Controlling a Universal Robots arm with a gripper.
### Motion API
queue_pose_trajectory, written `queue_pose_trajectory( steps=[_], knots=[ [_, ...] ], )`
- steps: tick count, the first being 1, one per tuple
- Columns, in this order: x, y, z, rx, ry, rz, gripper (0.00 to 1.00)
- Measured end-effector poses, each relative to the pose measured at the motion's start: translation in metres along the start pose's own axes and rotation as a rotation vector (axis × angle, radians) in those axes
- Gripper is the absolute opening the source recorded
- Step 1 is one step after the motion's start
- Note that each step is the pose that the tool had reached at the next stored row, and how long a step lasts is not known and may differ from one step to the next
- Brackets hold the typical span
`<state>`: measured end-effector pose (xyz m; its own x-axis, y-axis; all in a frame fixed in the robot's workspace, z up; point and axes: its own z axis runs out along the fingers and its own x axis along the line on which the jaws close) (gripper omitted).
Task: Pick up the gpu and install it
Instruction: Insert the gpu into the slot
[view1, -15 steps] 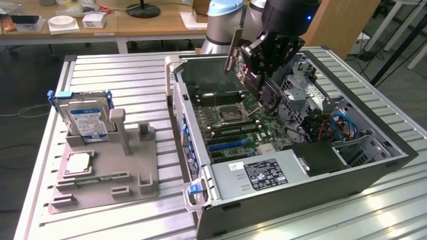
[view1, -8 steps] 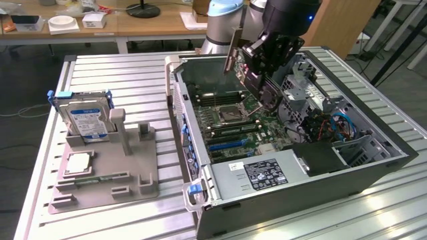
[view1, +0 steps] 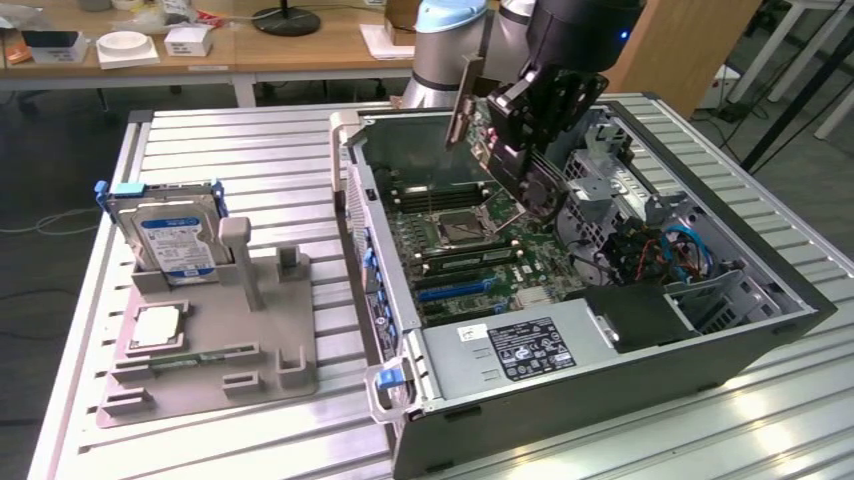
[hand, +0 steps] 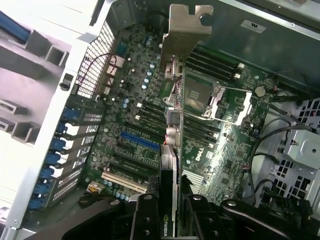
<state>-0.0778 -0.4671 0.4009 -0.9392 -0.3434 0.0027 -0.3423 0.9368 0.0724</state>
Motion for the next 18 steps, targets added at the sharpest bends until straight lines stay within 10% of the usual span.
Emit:
queue_pose_trajectory(
  steps=[18],
  knots=[
    [-0.0022, -0.0008, -0.0001, 0.0003, 0.0057, -0.078, 0.26]
  ],
)
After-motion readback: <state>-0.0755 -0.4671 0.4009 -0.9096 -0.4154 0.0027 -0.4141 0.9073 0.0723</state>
